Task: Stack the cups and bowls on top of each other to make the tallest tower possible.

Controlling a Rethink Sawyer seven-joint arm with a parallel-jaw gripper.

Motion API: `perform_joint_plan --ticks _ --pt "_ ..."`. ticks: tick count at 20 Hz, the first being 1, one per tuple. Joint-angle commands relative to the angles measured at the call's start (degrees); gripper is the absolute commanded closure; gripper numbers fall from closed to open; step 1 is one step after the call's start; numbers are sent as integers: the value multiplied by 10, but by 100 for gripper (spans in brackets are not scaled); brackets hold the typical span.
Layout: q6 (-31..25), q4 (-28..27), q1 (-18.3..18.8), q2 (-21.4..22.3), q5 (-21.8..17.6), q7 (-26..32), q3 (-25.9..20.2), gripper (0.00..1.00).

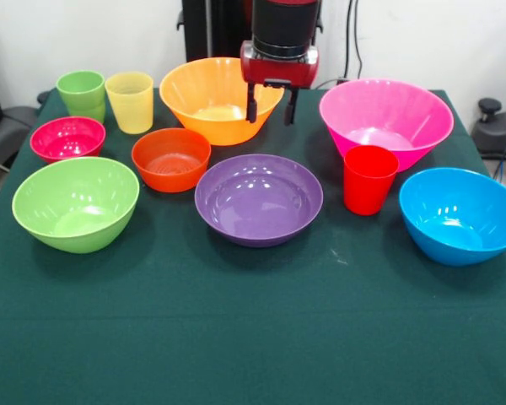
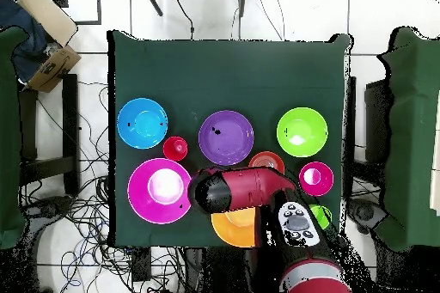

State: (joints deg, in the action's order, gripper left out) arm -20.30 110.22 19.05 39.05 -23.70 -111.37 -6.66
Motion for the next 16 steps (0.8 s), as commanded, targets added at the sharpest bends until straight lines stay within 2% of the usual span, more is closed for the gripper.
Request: perform_joint_plan --ticks 1,16 --pt "-79 -55 -15 -1 3 12 -39 0" --pt "-101 -65 -10 -2 1 13 -40 0"
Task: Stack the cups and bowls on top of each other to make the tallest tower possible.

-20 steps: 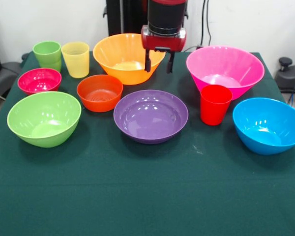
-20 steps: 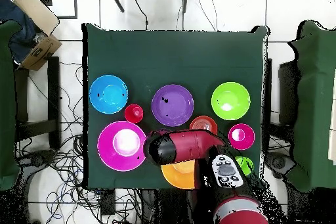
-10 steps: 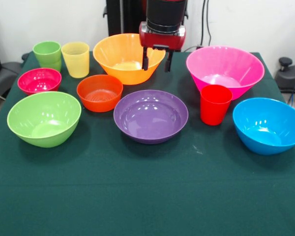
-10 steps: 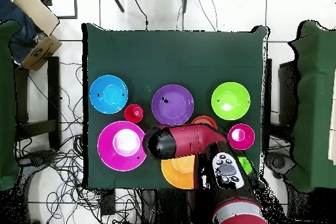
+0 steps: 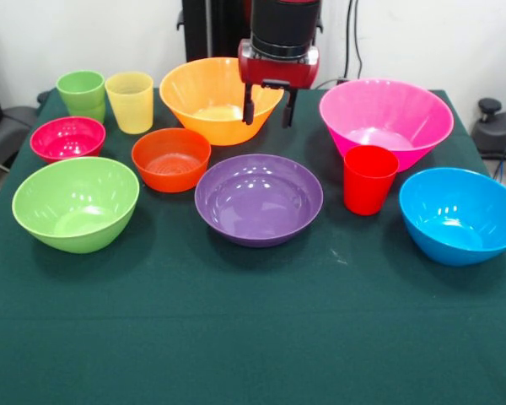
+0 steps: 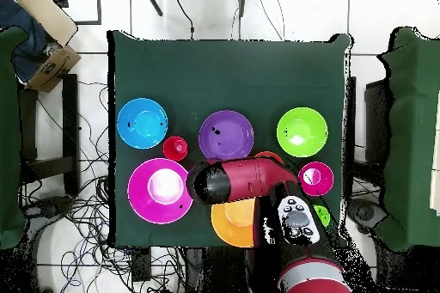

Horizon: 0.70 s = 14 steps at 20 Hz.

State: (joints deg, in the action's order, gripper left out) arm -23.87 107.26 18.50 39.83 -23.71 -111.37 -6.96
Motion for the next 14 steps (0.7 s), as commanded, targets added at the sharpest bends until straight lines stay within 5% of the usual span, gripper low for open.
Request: perform_joint_plan --ticks 1,14 --pt "-62 -33 -4 -9 -1 13 -37 0" --pt "-31 -21 1 -10 -9 6 -35 0"
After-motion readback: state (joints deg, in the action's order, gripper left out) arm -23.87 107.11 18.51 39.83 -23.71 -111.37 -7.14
